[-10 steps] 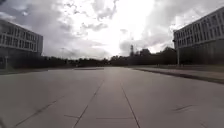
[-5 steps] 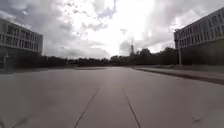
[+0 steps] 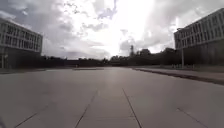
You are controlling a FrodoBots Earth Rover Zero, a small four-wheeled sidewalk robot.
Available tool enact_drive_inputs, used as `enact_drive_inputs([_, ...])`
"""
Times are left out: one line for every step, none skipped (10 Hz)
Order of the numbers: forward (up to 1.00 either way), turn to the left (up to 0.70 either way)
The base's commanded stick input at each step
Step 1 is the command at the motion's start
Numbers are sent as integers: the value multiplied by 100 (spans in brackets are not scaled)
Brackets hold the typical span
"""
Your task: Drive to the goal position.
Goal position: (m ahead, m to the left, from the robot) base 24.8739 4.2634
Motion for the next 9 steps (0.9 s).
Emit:
enact_drive_inputs([70, 0])
enact_drive_inputs([70, 0])
enact_drive_inputs([70, 0])
enact_drive_inputs([70, 0])
enact_drive_inputs([70, 0])
enact_drive_inputs([70, 0])
enact_drive_inputs([70, 0])
enact_drive_inputs([70, 0])
enact_drive_inputs([70, 0])
